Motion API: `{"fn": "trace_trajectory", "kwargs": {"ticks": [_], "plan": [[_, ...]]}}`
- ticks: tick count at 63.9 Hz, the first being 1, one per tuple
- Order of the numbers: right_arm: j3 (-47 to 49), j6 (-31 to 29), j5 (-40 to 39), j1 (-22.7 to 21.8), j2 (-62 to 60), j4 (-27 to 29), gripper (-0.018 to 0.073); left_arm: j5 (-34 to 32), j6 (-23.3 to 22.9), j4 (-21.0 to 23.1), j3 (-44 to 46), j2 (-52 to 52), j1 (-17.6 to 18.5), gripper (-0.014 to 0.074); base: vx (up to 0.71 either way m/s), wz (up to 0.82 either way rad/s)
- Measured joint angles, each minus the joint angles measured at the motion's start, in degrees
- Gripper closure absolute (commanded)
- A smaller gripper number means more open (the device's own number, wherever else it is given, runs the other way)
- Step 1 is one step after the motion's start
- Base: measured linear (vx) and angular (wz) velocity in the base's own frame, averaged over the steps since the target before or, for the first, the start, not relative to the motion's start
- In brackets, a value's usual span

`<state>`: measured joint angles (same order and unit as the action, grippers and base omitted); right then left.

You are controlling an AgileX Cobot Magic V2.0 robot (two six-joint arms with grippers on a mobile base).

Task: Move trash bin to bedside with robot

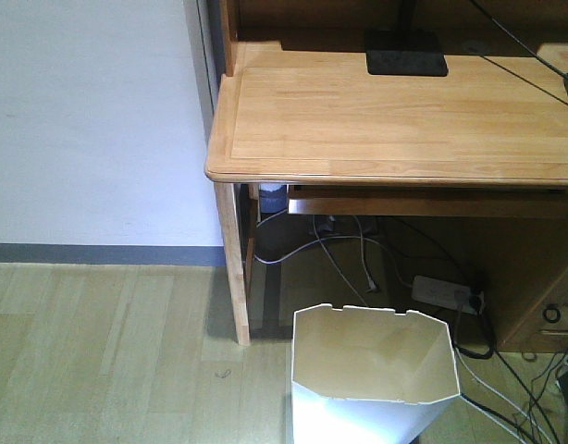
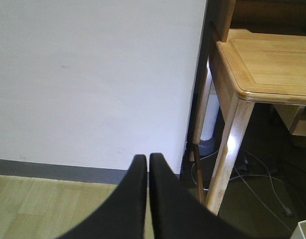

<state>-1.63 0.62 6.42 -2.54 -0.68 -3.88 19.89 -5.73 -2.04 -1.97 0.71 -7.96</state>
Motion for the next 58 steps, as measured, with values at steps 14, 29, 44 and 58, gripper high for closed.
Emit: {"fn": "trace_trajectory", "kwargs": {"ticks": [14, 29, 44, 58], "plan": [[0.0, 0.0, 0.0, 0.0, 0.0, 0.0, 0.0564, 0.0, 0.0, 0.0, 0.0, 0.0, 0.0, 0.0603, 0.0, 0.0], [0.0, 0.0, 0.0, 0.0, 0.0, 0.0, 0.0564, 0.0, 0.0, 0.0, 0.0, 0.0, 0.0, 0.0603, 0.0, 0.0], [0.0, 0.0, 0.0, 0.0, 0.0, 0.0, 0.0564, 0.0, 0.0, 0.0, 0.0, 0.0, 0.0, 0.0603, 0.0, 0.0], [0.0, -0.06, 0.0, 0.0, 0.0, 0.0, 0.0564, 0.0, 0.0, 0.0, 0.0, 0.0, 0.0, 0.0603, 0.0, 0.0]]}}
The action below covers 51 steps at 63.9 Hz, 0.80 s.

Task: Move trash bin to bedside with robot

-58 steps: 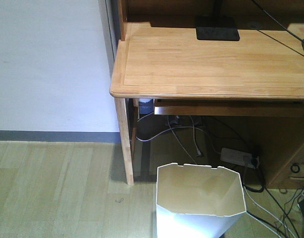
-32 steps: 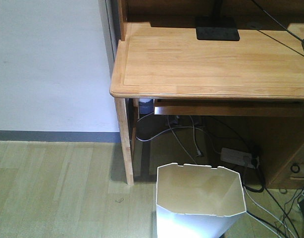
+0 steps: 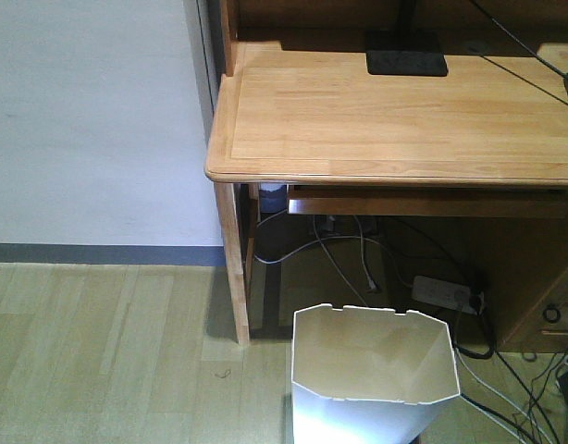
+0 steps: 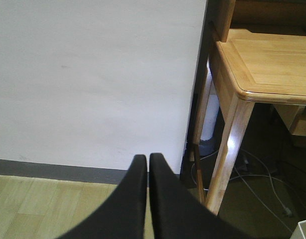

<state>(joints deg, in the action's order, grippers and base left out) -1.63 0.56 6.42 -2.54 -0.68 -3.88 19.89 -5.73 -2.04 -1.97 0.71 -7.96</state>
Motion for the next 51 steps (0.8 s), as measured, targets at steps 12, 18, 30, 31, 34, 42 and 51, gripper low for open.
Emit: {"fn": "trace_trajectory", "kwargs": {"ticks": [12, 18, 30, 31, 34, 42, 51], "plan": [[0.0, 0.0, 0.0, 0.0, 0.0, 0.0, 0.0564, 0.0, 0.0, 0.0, 0.0, 0.0, 0.0, 0.0603, 0.0, 0.0], [0.0, 0.0, -0.15, 0.0, 0.0, 0.0, 0.0564, 0.0, 0.0, 0.0, 0.0, 0.0, 0.0, 0.0603, 0.0, 0.0], [0.0, 0.18, -2.85, 0.0, 0.0, 0.0, 0.0564, 0.0, 0.0, 0.0, 0.0, 0.0, 0.0, 0.0603, 0.0, 0.0], [0.0, 0.18, -3.0, 0.0, 0.0, 0.0, 0.0564, 0.0, 0.0, 0.0, 0.0, 0.0, 0.0, 0.0603, 0.0, 0.0], [0.25, 0.18, -3.19, 0.0, 0.0, 0.0, 0.0564, 0.0, 0.0, 0.0, 0.0, 0.0, 0.0, 0.0603, 0.0, 0.0], [3.97, 0.01, -4.19, 0.0, 2.41, 0.0, 0.0564, 0.0, 0.0, 0.0, 0.0, 0.0, 0.0, 0.0603, 0.0, 0.0], [10.02, -0.02, -3.78, 0.0, 10.52, 0.0, 0.0564, 0.0, 0.0, 0.0, 0.0, 0.0, 0.0, 0.0603, 0.0, 0.0]]}}
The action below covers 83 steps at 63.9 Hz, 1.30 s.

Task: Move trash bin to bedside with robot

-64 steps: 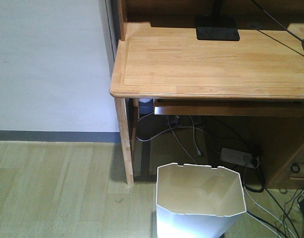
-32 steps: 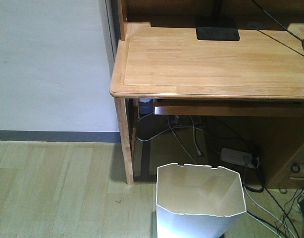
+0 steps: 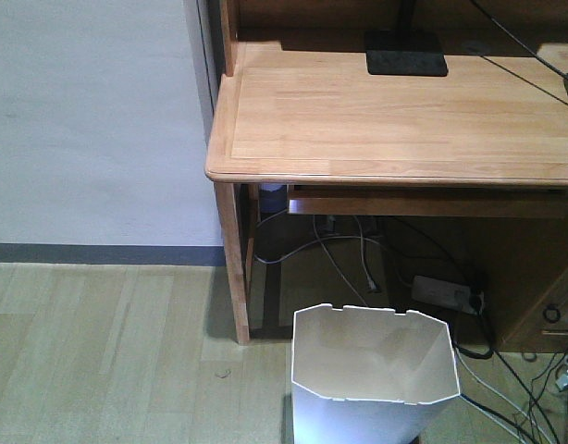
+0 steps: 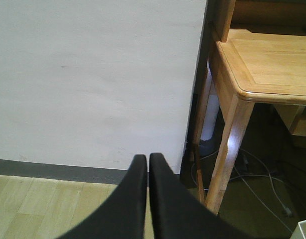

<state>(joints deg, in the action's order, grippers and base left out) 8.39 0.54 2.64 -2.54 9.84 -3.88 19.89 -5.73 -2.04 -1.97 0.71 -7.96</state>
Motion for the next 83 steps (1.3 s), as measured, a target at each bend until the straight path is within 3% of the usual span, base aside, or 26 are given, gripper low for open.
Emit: {"fn": "trace_trajectory", "kwargs": {"ticks": [14, 38, 47, 68, 75, 83], "plan": [[7.49, 0.67, 6.95, 0.0, 13.19, 0.66, 0.0564, 0.0, 0.0, 0.0, 0.0, 0.0, 0.0, 0.0603, 0.0, 0.0], [8.13, 1.64, 12.67, 0.0, 21.29, 1.72, 0.0532, 0.0, 0.0, 0.0, 0.0, 0.0, 0.0, 0.0603, 0.0, 0.0], [8.13, 1.64, 13.37, 0.0, 21.68, 1.72, 0.0438, 0.0, 0.0, 0.0, 0.0, 0.0, 0.0, 0.0603, 0.0, 0.0], [8.13, 1.64, 13.68, 0.0, 21.68, 1.72, 0.0052, 0.0, 0.0, 0.0, 0.0, 0.0, 0.0, 0.0603, 0.0, 0.0], [8.13, 1.64, 13.73, 0.0, 21.68, 1.72, -0.0008, 0.0, 0.0, 0.0, 0.0, 0.0, 0.0, 0.0603, 0.0, 0.0], [8.13, 1.7, 13.79, 0.0, 21.68, 1.78, -0.0014, 0.0, 0.0, 0.0, 0.0, 0.0, 0.0, 0.0603, 0.0, 0.0]]}}
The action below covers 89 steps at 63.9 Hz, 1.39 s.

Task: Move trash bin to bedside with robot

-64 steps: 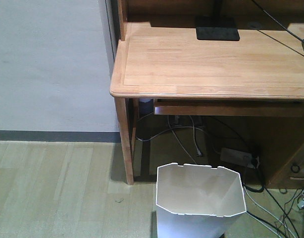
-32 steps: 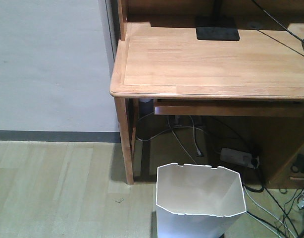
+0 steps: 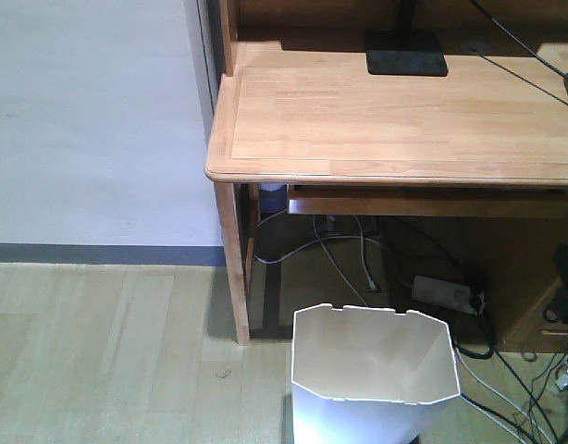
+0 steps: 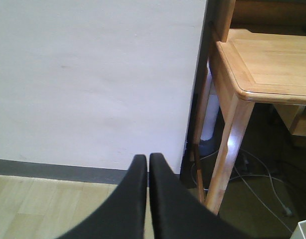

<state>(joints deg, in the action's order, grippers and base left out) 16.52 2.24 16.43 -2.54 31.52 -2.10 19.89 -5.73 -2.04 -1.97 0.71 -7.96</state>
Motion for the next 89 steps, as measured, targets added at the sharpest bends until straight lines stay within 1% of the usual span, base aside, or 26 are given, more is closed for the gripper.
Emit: {"fn": "trace_trajectory", "kwargs": {"ticks": [8, 17, 30, 46, 61, 73, 89], "plan": [[0.2, 1.38, 0.96, 0.0, 0.42, 2.1, -0.0003, 0.0, 0.0, 0.0, 0.0, 0.0, 0.0, 0.0603, 0.0, 0.0], [2.85, 1.05, 3.57, 0.0, 4.63, 2.1, -0.0001, 0.0, 0.0, 0.0, 0.0, 0.0, 0.0, 0.0603, 0.0, 0.0], [9.41, 0.2, 7.45, 0.0, 17.31, 2.48, -0.0001, 0.0, 0.0, 0.0, 0.0, 0.0, 0.0, 0.0603, 0.0, 0.0], [15.05, -0.56, 9.43, 0.0, 34.04, 2.6, -0.0001, 0.0, 0.0, 0.0, 0.0, 0.0, 0.0, 0.0603, 0.0, 0.0], [16.88, -4.76, 9.37, 0.0, 48.21, 2.71, -0.0001, 0.0, 0.0, 0.0, 0.0, 0.0, 0.0, 0.0603, 0.0, 0.0], [17.21, -9.13, 7.04, 0.0, 59.04, 2.77, -0.0001, 0.0, 0.0, 0.0, 0.0, 0.0, 0.0, 0.0603, 0.0, 0.0], [21.02, -10.14, 1.15, 0.0, 74.28, 4.4, -0.0001, 0.0, 0.0, 0.0, 0.0, 0.0, 0.0, 0.0603, 0.0, 0.0]]}}
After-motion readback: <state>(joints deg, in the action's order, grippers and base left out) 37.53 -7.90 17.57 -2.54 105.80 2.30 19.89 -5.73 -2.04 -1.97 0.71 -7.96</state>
